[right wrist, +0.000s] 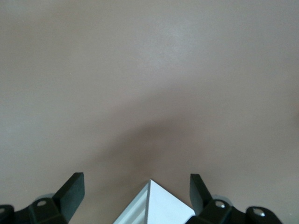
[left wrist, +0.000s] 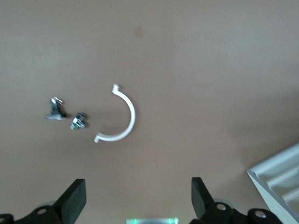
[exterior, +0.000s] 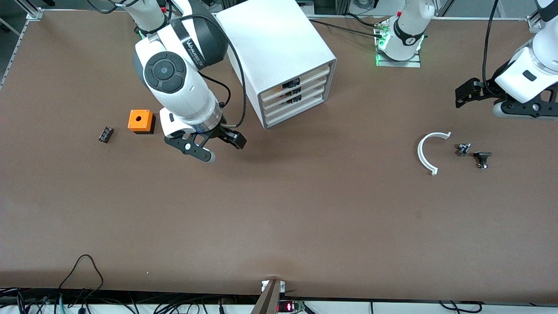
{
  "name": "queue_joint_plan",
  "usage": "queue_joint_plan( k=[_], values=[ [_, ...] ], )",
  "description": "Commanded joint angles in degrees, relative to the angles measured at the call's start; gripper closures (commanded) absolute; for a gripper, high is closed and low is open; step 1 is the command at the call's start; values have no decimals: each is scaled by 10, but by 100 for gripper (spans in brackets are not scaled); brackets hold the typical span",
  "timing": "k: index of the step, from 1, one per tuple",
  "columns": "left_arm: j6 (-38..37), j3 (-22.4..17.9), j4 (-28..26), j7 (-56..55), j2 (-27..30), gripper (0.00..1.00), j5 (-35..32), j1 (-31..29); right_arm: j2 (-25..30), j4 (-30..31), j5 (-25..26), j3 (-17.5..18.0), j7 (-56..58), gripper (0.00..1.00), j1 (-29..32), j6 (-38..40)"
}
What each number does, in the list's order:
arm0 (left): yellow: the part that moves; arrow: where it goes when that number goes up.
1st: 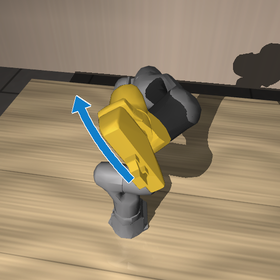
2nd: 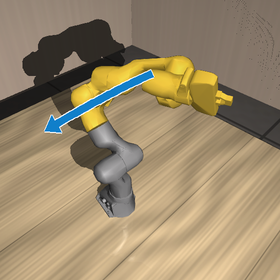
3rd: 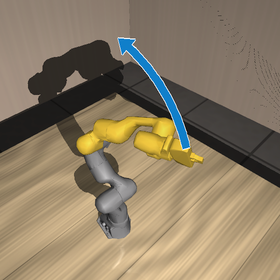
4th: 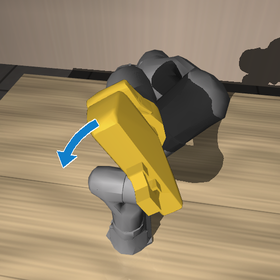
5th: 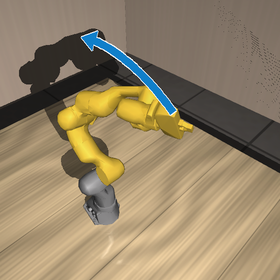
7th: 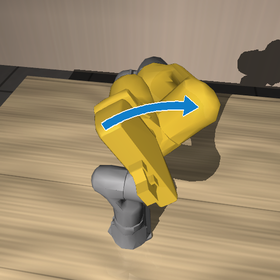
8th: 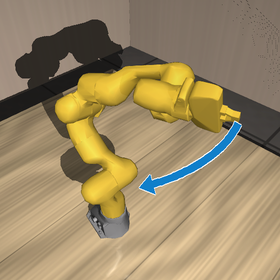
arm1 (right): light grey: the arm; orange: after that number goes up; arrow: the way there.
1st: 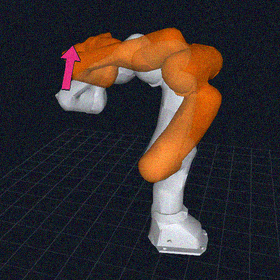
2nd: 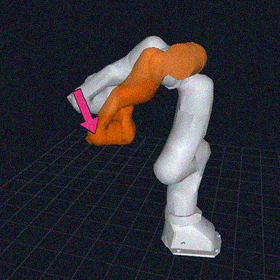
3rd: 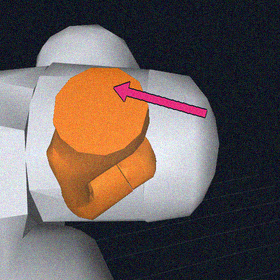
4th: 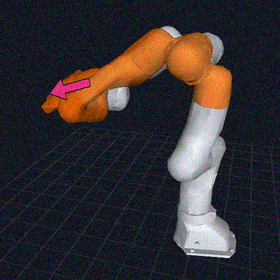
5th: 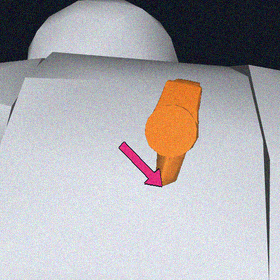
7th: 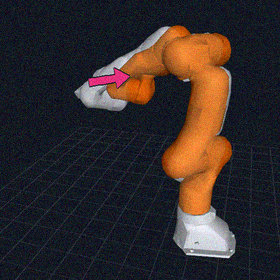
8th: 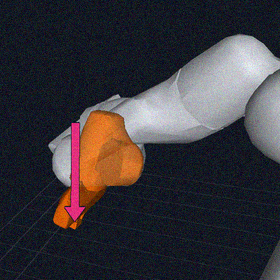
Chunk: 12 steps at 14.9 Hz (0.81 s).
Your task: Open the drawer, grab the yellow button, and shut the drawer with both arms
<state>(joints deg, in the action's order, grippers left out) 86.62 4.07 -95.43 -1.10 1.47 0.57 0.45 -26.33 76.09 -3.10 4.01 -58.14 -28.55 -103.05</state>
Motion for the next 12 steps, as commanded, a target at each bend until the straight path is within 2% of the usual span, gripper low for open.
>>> queue_joint_plan(
  k=[1,2,5,12],
  values=[
    [-72,15,11,11,-19,1,74,10,-18,-31,-7,-2,-21,0,-9,6],
    [-97,18,12,20,-26,1,106,15,-19,-32,-7,-2,-22,0,-9,4],
    [-108,22,9,61,-66,1,230,17,-27,-39,-7,-2,-31,0,-10,5],
    [-77,26,-33,202,-166,4,465,17,-45,-71,-8,-2,-57,0,-18,9]
  ],
)
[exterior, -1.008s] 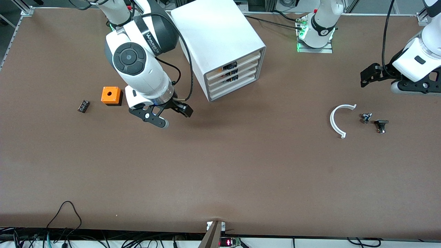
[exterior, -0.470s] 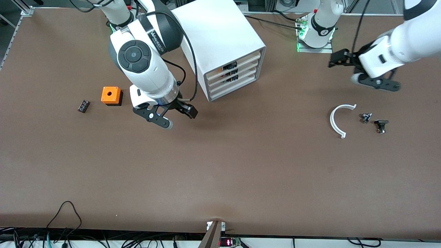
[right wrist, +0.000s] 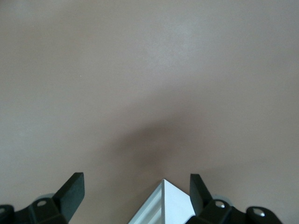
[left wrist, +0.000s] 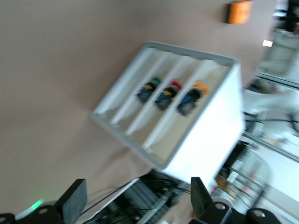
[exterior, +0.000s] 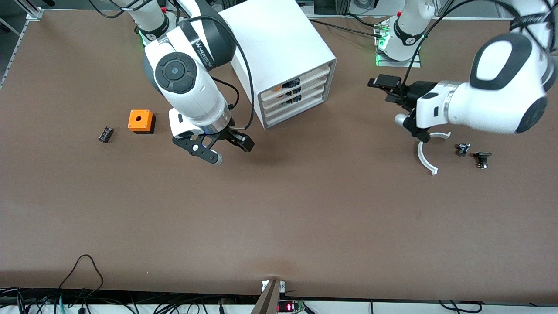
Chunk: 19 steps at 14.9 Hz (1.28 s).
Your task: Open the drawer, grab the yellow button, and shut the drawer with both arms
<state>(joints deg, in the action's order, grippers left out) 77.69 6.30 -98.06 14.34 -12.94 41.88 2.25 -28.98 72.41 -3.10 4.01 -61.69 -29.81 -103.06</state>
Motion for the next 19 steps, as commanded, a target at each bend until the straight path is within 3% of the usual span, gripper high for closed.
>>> queue_joint_plan(
  k=[1,4,10,17,19],
  values=[
    [37,15,-23,92,-30,4,67,-2,-23,-38,-8,-1,-28,0,-7,10],
    [102,39,-114,240,-35,8,136,-2,-29,-45,-8,-1,-53,0,-15,6],
    [191,110,-236,349,-24,19,214,-4,-58,-81,-9,-1,-139,0,-43,6],
    [209,151,-297,405,-31,28,275,-3,-74,-109,-43,0,-210,0,-51,4],
    [228,158,-310,405,-31,37,283,-3,-78,-118,-48,5,-217,0,-50,4]
  ],
)
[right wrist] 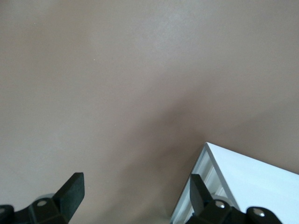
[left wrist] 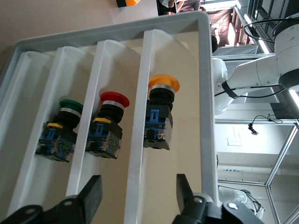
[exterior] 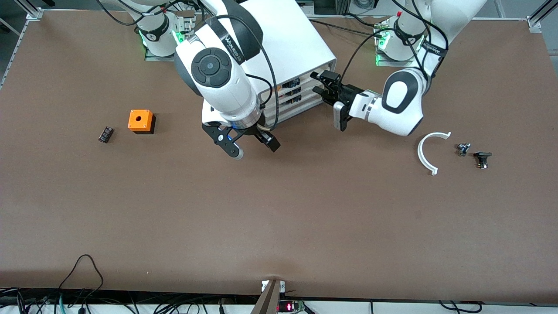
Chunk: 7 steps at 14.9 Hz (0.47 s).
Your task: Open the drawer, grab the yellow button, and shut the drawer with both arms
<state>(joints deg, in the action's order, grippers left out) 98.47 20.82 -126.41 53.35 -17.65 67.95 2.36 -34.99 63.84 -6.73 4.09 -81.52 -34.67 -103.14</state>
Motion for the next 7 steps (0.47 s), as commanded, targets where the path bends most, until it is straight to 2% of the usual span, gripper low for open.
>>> queue_joint_plan(
  k=[1,2,3,4,7],
  values=[
    [19,16,-31,15,16,49,31,-4,-21,-34,-12,4,-27,0,-1,6],
    [19,16,-32,15,16,70,32,-4,-21,-37,-12,4,-33,0,-1,9],
    [19,16,-31,14,16,97,32,-4,-21,-38,-13,4,-34,0,-1,10],
    [19,16,-29,13,16,100,32,-4,-21,-38,-13,4,-34,0,-1,10],
    [19,14,-18,13,12,100,27,-11,-22,-47,-21,4,-35,0,-1,8]
  ],
)
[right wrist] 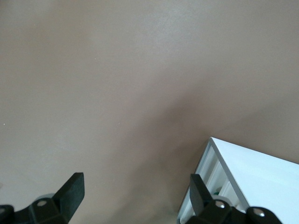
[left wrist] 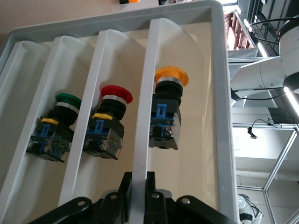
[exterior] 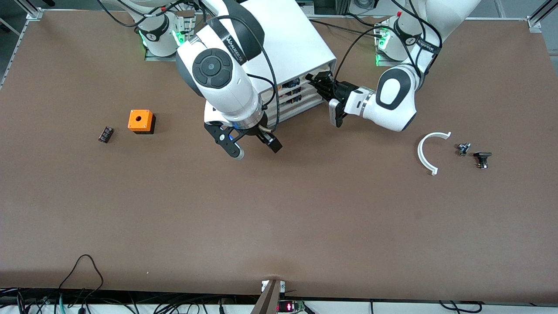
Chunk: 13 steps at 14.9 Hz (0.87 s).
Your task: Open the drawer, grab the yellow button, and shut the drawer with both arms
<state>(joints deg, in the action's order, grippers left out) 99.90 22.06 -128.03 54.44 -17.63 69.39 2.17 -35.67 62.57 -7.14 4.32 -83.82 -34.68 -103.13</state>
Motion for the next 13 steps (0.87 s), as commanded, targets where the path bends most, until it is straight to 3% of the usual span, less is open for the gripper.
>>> queue_joint_plan(
  k=[1,4,7,10,11,12,13],
  values=[
    [4,-1,5,0,7,100,7,-12,-15,-36,-23,2,-12,0,-1,6],
    [4,-3,41,0,-23,100,-39,-40,-15,-39,-24,2,-12,0,-1,6],
    [4,-3,115,-7,-69,100,-117,-78,-15,-41,-25,2,-27,0,-1,2],
    [3,-3,174,-20,-102,100,-154,-96,-15,-41,-30,4,-34,0,-2,-3],
    [3,-3,182,-35,-103,76,-155,-96,-15,-41,-30,4,-40,0,-5,-8],
    [3,-3,184,-56,-101,1,-156,-96,-14,-41,-30,4,-42,0,-8,-13],
    [2,-3,191,-68,-101,0,-156,-99,-14,-41,-30,3,-42,0,-10,-14]
  ],
)
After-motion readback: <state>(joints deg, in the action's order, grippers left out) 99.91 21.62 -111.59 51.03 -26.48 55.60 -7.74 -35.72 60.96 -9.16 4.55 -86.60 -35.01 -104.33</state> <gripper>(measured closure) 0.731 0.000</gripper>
